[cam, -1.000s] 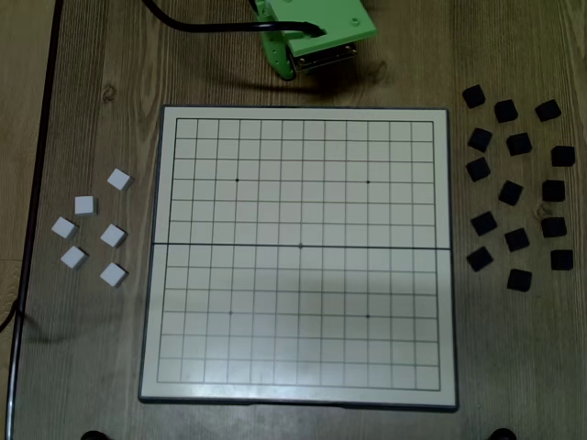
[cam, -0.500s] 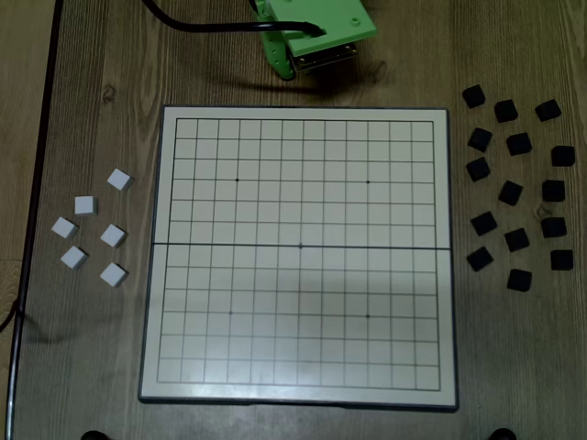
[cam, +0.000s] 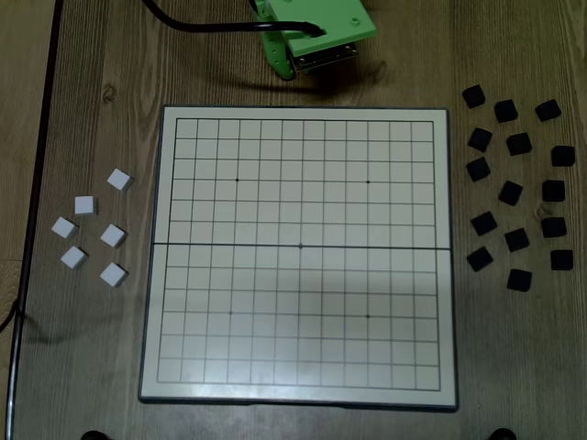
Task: Grasp a White stone and put it on the board on position (0,0).
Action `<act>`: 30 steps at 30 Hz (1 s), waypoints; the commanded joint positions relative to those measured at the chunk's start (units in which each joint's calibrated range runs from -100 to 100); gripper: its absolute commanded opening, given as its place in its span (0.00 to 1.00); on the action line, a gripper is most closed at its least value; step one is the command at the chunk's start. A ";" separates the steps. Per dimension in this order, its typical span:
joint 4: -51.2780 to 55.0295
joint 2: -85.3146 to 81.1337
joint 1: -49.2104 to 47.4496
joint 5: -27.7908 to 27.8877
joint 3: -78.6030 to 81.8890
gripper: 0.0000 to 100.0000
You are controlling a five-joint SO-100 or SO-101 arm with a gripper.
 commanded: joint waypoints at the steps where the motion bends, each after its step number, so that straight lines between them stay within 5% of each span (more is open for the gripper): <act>1: 2.77 0.62 0.47 0.73 0.63 0.08; 17: 1.53 5.46 3.84 2.15 -1.50 0.06; 30: 1.28 37.33 12.49 7.52 -31.84 0.06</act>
